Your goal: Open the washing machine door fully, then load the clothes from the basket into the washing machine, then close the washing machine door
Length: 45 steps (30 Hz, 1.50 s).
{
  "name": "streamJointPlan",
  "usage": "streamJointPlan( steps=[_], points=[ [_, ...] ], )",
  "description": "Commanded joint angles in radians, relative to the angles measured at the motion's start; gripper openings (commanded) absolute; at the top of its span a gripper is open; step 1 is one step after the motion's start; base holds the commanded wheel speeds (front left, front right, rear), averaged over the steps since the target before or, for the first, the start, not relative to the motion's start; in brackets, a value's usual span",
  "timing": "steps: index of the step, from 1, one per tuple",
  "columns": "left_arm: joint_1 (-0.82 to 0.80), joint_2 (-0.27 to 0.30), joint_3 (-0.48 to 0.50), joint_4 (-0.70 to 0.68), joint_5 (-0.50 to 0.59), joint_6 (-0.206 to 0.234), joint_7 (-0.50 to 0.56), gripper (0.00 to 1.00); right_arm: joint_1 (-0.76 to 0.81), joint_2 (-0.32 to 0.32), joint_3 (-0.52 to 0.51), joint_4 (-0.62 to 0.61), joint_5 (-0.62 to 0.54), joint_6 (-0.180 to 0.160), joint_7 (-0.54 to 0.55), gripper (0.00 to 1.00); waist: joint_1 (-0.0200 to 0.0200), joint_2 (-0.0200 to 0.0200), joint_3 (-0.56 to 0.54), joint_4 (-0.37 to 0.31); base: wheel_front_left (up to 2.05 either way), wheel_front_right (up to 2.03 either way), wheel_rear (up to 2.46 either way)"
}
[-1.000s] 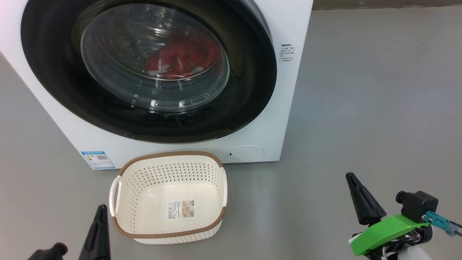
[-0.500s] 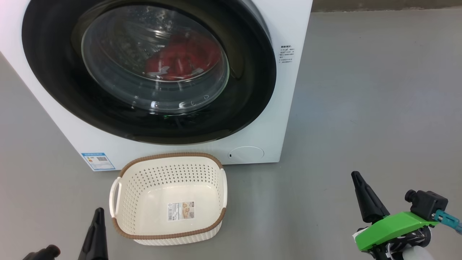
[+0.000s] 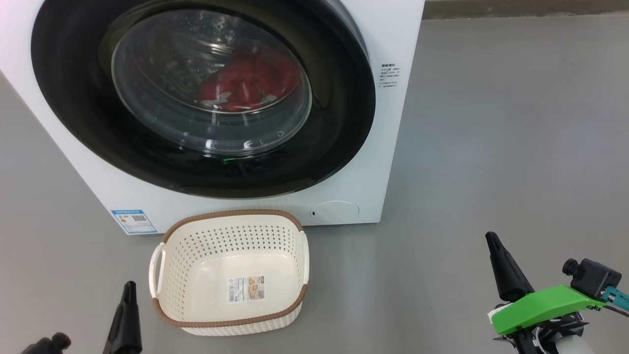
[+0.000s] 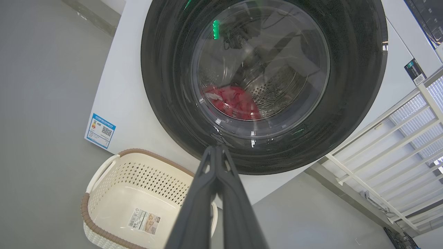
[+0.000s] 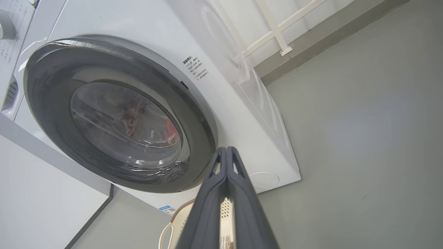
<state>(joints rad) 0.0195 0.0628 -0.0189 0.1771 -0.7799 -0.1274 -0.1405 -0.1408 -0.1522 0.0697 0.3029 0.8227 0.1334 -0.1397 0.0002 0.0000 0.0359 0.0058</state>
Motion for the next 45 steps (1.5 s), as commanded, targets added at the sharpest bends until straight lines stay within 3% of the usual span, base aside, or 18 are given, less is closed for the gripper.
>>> streamJointPlan(
  steps=[1, 45],
  points=[
    [-0.045, 0.016, 0.021, -0.018, -0.028, -0.001, 0.007, 0.00, -0.008, -0.002, -0.006, -0.029, 0.027, -0.001, 0.009, 0.00, -0.0001, 0.0000, -0.001, 0.000, 0.00, 0.00, 0.00],
    [-0.088, 0.011, 0.067, 0.028, -0.468, -0.002, 0.128, 0.00, 0.014, 0.050, -0.096, -0.045, 0.437, -0.002, 0.135, 0.00, -0.0001, 0.0000, -0.018, -0.003, 0.00, 0.00, 0.00]
  ],
)
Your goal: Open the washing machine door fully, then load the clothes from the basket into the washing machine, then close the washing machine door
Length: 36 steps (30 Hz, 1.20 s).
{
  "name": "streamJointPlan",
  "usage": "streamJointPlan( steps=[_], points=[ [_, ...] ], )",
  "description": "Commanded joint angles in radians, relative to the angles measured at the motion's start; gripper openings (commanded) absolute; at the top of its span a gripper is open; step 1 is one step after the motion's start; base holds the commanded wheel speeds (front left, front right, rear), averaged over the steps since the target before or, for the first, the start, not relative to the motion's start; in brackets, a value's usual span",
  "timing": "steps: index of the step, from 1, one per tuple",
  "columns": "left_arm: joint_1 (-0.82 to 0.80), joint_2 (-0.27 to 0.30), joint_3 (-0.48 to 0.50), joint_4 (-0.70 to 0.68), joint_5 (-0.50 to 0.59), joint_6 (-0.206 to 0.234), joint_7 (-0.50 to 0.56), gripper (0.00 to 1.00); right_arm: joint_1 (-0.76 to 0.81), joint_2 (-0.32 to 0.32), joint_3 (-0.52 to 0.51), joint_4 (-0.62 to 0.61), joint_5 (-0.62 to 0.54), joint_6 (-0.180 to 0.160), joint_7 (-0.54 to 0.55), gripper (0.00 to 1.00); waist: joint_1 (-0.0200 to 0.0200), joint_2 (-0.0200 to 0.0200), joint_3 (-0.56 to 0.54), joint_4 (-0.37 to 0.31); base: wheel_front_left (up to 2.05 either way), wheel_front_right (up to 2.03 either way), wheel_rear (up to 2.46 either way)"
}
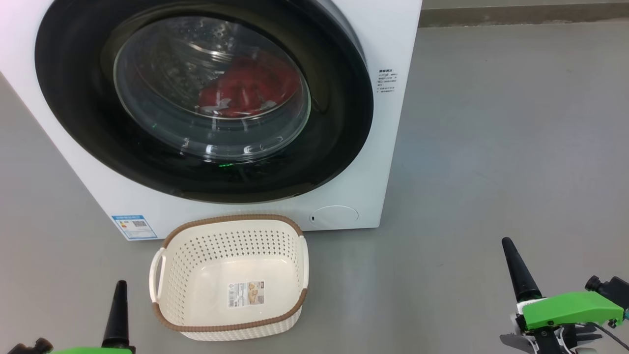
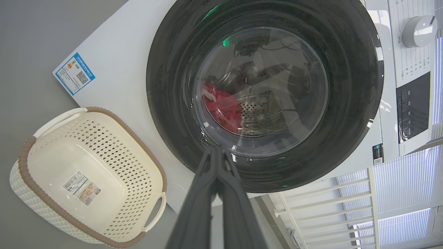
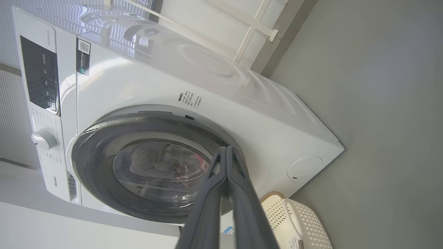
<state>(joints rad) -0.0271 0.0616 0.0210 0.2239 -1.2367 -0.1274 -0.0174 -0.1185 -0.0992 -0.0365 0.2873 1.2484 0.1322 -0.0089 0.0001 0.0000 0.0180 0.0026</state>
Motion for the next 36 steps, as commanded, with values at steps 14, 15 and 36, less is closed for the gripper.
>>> streamJointPlan(
  steps=[14, 15, 36],
  points=[
    [-0.056, 0.009, 0.045, -0.003, -0.163, -0.003, 0.049, 0.00, 0.000, 0.015, -0.022, -0.035, 0.154, -0.001, 0.049, 0.00, -0.0001, 0.0000, -0.006, -0.001, 0.00, 0.00, 0.00],
    [-0.058, 0.009, 0.046, -0.002, -0.173, -0.003, 0.051, 0.00, 0.000, 0.017, -0.024, -0.035, 0.164, -0.001, 0.052, 0.00, -0.0001, 0.0000, -0.006, -0.001, 0.00, 0.00, 0.00],
    [-0.078, 0.004, 0.071, 0.019, -0.375, -0.003, 0.111, 0.00, 0.011, 0.042, -0.067, -0.042, 0.353, -0.001, 0.112, 0.00, -0.0001, 0.0000, -0.014, -0.003, 0.00, 0.00, 0.00]
  ],
)
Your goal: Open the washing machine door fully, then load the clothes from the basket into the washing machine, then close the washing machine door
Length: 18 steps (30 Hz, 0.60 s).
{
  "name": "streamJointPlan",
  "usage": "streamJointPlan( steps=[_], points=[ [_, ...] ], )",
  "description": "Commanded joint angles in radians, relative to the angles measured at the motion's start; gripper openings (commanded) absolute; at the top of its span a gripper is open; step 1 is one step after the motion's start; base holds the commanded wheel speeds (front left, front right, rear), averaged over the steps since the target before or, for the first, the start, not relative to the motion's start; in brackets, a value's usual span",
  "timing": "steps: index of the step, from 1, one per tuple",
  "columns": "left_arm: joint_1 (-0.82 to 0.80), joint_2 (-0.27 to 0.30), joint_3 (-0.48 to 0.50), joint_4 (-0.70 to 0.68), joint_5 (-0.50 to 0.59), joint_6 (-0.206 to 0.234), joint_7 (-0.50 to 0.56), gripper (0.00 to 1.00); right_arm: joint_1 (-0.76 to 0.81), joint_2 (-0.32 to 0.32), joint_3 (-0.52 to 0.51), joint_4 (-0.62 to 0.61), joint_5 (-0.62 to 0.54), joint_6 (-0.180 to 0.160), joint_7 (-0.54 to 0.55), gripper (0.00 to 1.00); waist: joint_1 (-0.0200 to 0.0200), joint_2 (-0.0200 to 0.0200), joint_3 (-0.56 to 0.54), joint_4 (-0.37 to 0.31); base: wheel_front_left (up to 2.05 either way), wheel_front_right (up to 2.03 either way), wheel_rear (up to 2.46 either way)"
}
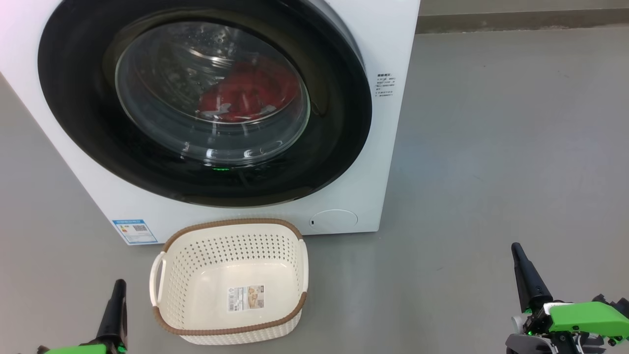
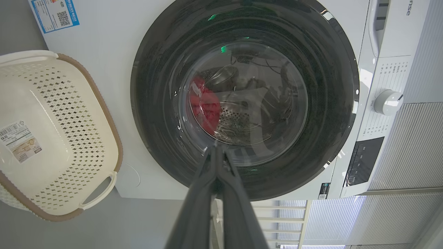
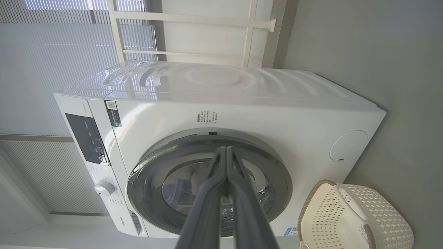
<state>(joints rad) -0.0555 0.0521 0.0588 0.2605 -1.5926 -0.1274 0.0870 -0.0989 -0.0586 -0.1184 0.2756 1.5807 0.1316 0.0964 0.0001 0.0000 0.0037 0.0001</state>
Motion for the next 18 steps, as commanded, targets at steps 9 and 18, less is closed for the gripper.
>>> streamJointPlan(
  steps=[9, 18],
  points=[
    [-0.051, 0.011, 0.037, -0.016, -0.031, -0.003, 0.012, 0.00, -0.008, 0.003, 0.011, -0.031, 0.033, -0.001, 0.012, 0.00, -0.0001, 0.0000, -0.001, 0.000, 0.00, 0.00, 0.00],
    [-0.051, 0.010, 0.039, -0.016, -0.029, -0.003, 0.014, 0.00, -0.008, 0.004, 0.010, -0.031, 0.032, -0.001, 0.013, 0.00, -0.0001, 0.0000, -0.001, 0.000, 0.00, 0.00, 0.00]
  ],
)
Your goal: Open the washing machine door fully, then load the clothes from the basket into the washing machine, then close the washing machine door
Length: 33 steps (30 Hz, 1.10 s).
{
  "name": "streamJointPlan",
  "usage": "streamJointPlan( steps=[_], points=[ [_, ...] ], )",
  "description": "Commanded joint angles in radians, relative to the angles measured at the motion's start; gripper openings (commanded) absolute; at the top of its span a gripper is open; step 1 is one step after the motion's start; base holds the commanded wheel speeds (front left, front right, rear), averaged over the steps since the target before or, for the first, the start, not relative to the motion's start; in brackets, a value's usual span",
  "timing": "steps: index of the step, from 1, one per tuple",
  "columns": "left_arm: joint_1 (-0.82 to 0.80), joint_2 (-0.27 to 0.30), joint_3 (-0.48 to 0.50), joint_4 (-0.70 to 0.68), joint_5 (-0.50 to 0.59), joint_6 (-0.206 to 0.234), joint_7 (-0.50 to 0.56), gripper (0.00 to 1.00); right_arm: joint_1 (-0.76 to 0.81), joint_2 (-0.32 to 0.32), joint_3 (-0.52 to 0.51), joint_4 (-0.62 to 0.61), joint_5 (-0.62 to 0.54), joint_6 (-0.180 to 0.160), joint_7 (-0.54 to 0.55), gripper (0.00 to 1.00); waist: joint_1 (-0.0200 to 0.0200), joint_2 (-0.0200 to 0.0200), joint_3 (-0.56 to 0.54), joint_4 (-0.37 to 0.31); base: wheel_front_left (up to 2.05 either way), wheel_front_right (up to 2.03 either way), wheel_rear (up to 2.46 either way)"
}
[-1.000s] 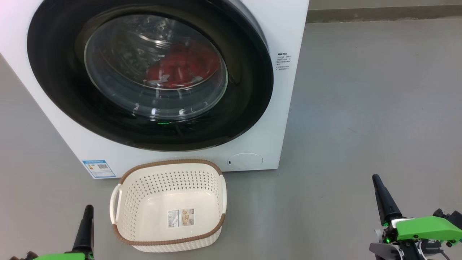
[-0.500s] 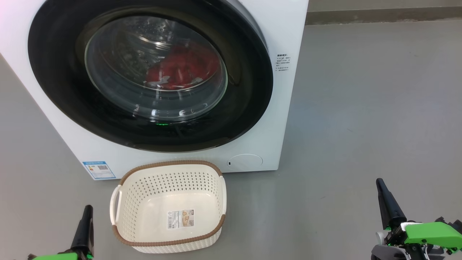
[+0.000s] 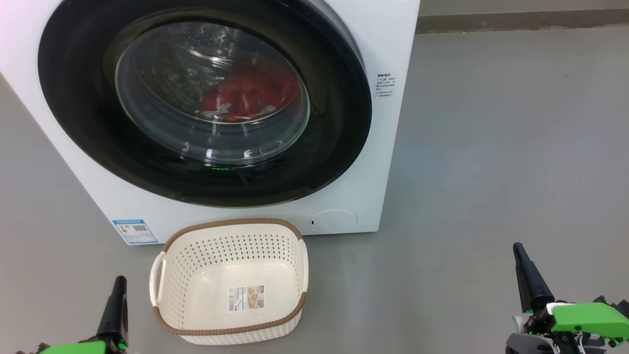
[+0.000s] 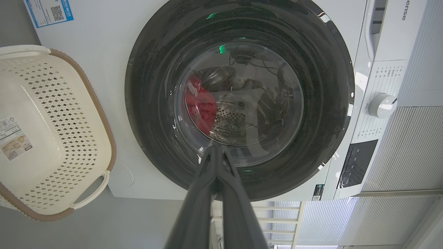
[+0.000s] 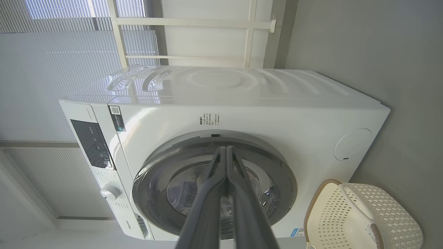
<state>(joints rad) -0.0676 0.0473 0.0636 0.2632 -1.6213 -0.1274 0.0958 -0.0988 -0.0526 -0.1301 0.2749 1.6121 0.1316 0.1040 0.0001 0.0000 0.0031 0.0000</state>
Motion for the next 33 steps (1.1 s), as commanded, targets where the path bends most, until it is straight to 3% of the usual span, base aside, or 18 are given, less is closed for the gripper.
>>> streamJointPlan(
  steps=[1, 33],
  points=[
    [-0.039, 0.015, 0.035, -0.018, 0.000, -0.003, 0.005, 0.00, -0.009, -0.002, 0.021, -0.030, 0.001, -0.001, 0.005, 0.00, 0.0000, 0.0000, 0.000, 0.000, 0.00, 0.00, 0.00],
    [-0.040, 0.010, 0.040, -0.018, 0.005, -0.003, 0.010, 0.00, -0.009, 0.000, 0.019, -0.030, -0.001, -0.001, 0.007, 0.00, 0.0000, 0.0000, 0.000, 0.000, 0.00, 0.00, 0.00]
  ],
)
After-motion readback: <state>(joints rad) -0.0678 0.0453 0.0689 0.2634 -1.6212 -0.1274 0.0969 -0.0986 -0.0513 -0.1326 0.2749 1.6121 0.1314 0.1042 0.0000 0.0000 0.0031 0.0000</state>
